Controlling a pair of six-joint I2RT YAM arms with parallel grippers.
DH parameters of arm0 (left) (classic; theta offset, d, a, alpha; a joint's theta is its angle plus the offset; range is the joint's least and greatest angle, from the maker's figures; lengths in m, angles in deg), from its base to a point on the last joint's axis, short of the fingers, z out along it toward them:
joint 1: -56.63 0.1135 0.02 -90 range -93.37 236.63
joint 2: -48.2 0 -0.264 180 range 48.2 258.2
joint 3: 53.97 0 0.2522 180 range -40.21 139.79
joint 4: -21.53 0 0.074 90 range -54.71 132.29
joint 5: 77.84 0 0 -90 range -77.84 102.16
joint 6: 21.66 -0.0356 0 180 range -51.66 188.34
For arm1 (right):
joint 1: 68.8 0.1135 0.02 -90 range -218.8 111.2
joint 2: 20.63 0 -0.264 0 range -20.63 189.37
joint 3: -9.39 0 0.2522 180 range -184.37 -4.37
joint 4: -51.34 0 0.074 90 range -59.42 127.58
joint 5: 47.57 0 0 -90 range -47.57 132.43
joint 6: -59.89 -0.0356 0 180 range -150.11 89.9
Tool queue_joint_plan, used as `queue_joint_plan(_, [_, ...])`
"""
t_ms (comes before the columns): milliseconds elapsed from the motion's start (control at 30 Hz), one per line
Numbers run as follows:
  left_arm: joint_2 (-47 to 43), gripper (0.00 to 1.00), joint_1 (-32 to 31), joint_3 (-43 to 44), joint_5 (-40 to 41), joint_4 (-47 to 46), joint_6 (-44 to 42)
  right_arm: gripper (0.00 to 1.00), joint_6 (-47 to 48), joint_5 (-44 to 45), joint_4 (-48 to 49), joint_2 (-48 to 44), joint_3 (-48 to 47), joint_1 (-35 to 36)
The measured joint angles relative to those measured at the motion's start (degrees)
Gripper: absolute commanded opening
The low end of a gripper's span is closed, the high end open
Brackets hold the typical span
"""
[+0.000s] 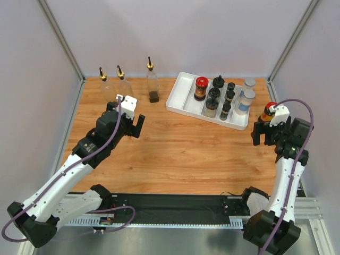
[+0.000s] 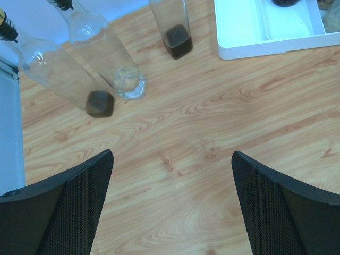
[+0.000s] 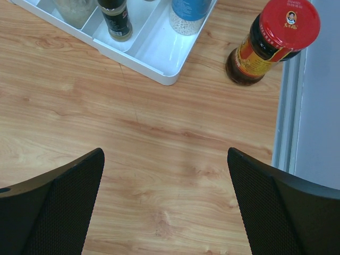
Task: Organize the condiment bottles
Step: Place the bottle in the storage box, then pick up the bottle from the center of the board.
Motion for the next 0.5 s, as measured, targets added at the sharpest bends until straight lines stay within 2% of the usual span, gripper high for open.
queue_joint_plan(233, [3.41,1.0,5.84,2.21,-5.11,-0.04,1.4,1.0,0.02,-1.64,0.04,0.61,0.11,-2.99])
queue_joint_plan(500, [4.15,1.0,8.5,2.4,-8.52,-0.44,3.08,1.0,0.07,-2.19,0.02,1.75,1.14,-4.33])
